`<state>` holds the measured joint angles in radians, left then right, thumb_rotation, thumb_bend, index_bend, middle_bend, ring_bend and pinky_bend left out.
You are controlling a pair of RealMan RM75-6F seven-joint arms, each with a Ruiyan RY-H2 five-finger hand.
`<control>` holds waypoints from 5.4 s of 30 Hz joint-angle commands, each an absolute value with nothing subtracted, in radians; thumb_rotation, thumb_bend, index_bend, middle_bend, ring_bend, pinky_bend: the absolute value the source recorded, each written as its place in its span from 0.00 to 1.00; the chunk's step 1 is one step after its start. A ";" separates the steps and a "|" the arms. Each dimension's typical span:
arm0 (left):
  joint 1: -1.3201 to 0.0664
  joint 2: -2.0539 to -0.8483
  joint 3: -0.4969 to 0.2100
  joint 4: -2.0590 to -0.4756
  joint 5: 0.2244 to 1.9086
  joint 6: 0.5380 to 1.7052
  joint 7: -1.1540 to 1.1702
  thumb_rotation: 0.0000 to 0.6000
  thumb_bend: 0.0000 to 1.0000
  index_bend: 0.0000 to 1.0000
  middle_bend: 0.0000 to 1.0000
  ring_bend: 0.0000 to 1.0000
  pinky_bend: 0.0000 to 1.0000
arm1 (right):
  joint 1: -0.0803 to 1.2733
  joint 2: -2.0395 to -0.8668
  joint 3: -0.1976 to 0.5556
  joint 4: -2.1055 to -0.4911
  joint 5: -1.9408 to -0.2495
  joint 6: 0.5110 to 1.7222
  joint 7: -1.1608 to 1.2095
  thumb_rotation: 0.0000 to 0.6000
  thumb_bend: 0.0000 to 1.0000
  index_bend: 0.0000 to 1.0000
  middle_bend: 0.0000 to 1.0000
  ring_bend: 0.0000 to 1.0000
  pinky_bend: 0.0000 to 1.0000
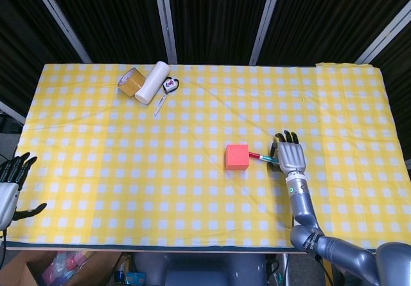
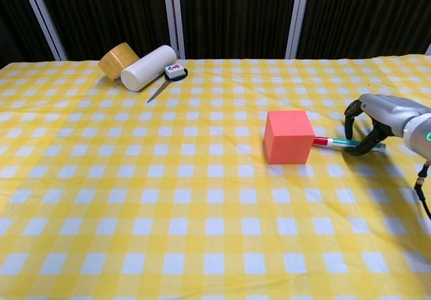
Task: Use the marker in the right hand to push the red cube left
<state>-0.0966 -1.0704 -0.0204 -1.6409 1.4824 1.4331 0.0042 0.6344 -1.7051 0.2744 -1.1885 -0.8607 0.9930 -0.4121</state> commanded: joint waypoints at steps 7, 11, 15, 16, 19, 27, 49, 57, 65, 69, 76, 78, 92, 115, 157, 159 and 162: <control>-0.098 -1.069 -0.021 -1.644 1.479 1.430 0.005 1.00 0.00 0.00 0.00 0.00 0.00 | 0.625 -1.606 0.300 -1.321 -0.889 1.052 -0.426 1.00 0.36 0.59 0.19 0.00 0.00; -0.098 -1.069 -0.021 -1.646 1.478 1.429 0.008 1.00 0.00 0.00 0.00 0.00 0.00 | 0.619 -1.577 0.300 -1.366 -0.877 1.059 -0.439 1.00 0.36 0.59 0.19 0.00 0.00; -0.097 -1.069 -0.021 -1.647 1.479 1.431 0.009 1.00 0.00 0.00 0.00 0.00 0.00 | 0.619 -1.568 0.294 -1.375 -0.867 1.054 -0.447 1.00 0.36 0.59 0.19 0.00 0.00; -0.097 -1.069 -0.020 -1.647 1.479 1.431 0.009 1.00 0.00 0.00 0.00 0.00 0.00 | 0.620 -1.567 0.291 -1.375 -0.866 1.050 -0.447 1.00 0.36 0.59 0.19 0.00 0.00; -0.096 -1.068 -0.021 -1.648 1.478 1.432 0.005 1.00 0.00 0.00 0.00 0.00 0.00 | 0.624 -1.554 0.269 -1.362 -0.873 1.005 -0.437 1.00 0.36 0.59 0.19 0.00 0.00; -0.098 -1.066 -0.019 -1.649 1.478 1.427 0.003 1.00 0.00 0.00 0.00 0.00 0.00 | 0.633 -1.525 0.252 -1.324 -0.909 0.913 -0.347 1.00 0.36 0.60 0.20 0.00 0.00; -0.100 -1.069 -0.019 -1.657 1.470 1.420 0.023 1.00 0.00 0.00 0.00 0.00 0.00 | 0.643 -1.507 0.234 -1.303 -1.024 0.817 -0.109 1.00 0.36 0.60 0.20 0.00 0.00; -0.100 -1.065 -0.018 -1.656 1.473 1.419 0.007 1.00 0.00 0.00 0.00 0.00 0.00 | 0.680 -1.567 0.234 -1.286 -1.032 0.823 -0.140 1.00 0.36 0.60 0.21 0.00 0.00; -0.101 -1.062 -0.017 -1.656 1.474 1.417 0.000 1.00 0.00 0.00 0.00 0.00 0.00 | 0.694 -1.582 0.235 -1.296 -1.013 0.841 -0.177 1.00 0.36 0.60 0.21 0.00 0.00; -0.102 -1.062 -0.017 -1.657 1.474 1.415 0.004 1.00 0.00 0.00 0.00 0.00 0.00 | 0.683 -1.576 0.223 -1.307 -0.994 0.872 -0.216 1.00 0.36 0.60 0.21 0.00 0.00; -0.099 -1.063 -0.015 -1.657 1.484 1.427 0.006 1.00 0.00 0.00 0.00 0.00 0.00 | 0.660 -1.564 0.212 -1.351 -0.956 0.947 -0.299 1.00 0.36 0.60 0.21 0.00 0.00; -0.098 -1.062 -0.015 -1.657 1.486 1.428 0.003 1.00 0.00 0.00 0.00 0.00 0.00 | 0.656 -1.559 0.212 -1.366 -0.945 0.956 -0.312 1.00 0.36 0.60 0.21 0.00 0.00; -0.098 -1.058 -0.012 -1.658 1.494 1.430 -0.005 1.00 0.00 0.00 0.00 0.00 0.00 | 0.674 -1.600 0.217 -1.343 -0.907 0.950 -0.346 1.00 0.36 0.60 0.21 0.00 0.00; -0.105 -1.047 -0.013 -1.665 1.480 1.409 -0.022 1.00 0.00 0.00 0.00 0.00 0.00 | 0.791 -1.740 0.258 -1.312 -0.860 0.922 -0.435 1.00 0.36 0.60 0.21 0.00 0.00; -0.106 -1.026 -0.007 -1.679 1.474 1.396 -0.033 1.00 0.00 0.00 0.00 0.00 0.00 | 0.769 -1.837 0.289 -1.392 -0.749 1.108 -0.598 1.00 0.37 0.60 0.21 0.00 0.00; -0.106 -1.024 -0.007 -1.680 1.475 1.395 -0.036 1.00 0.00 0.00 0.00 0.00 0.00 | 0.784 -1.857 0.300 -1.372 -0.740 1.095 -0.602 1.00 0.37 0.60 0.21 0.00 0.00; -0.107 -1.021 -0.007 -1.681 1.472 1.391 -0.041 1.00 0.00 0.00 0.00 0.00 0.00 | 0.813 -1.893 0.322 -1.332 -0.728 1.075 -0.604 1.00 0.37 0.60 0.21 0.00 0.00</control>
